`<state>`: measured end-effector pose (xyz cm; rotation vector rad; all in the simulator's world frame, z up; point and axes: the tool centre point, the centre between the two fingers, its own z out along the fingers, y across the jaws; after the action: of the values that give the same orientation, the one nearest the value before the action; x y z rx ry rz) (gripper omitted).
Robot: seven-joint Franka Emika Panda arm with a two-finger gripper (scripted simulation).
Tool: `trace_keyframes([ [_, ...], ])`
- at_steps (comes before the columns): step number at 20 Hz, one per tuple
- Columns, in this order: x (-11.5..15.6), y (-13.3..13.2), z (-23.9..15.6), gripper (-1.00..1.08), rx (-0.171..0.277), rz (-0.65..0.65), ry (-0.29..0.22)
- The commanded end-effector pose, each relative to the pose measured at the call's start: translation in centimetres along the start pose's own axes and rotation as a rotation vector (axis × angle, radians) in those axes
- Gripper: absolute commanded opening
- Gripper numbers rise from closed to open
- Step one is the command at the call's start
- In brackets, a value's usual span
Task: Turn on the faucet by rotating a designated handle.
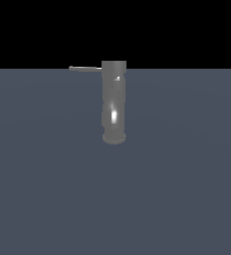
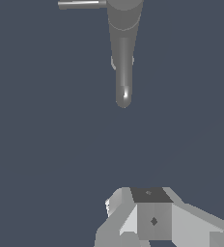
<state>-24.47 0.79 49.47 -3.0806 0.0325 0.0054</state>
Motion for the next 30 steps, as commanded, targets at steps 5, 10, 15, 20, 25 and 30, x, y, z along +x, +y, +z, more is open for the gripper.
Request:
trace_keyframes([
  [5, 2.6, -0.4, 0.0, -1.00, 0.023, 0.098, -0.006],
  [10, 5.6, -1.0, 0.2, -1.00, 0.044, 0.210, -0.014],
  [15, 8.7, -1.6, 0.7, -1.00, 0.060, 0.331, -0.025],
  [20, 11.9, -2.2, 1.6, -1.00, 0.070, 0.454, -0.037],
  [25, 15.1, -2.9, 2.7, -1.00, 0.074, 0.580, -0.048],
  [30, 18.2, -3.7, 4.1, -1.00, 0.071, 0.706, -0.056],
])
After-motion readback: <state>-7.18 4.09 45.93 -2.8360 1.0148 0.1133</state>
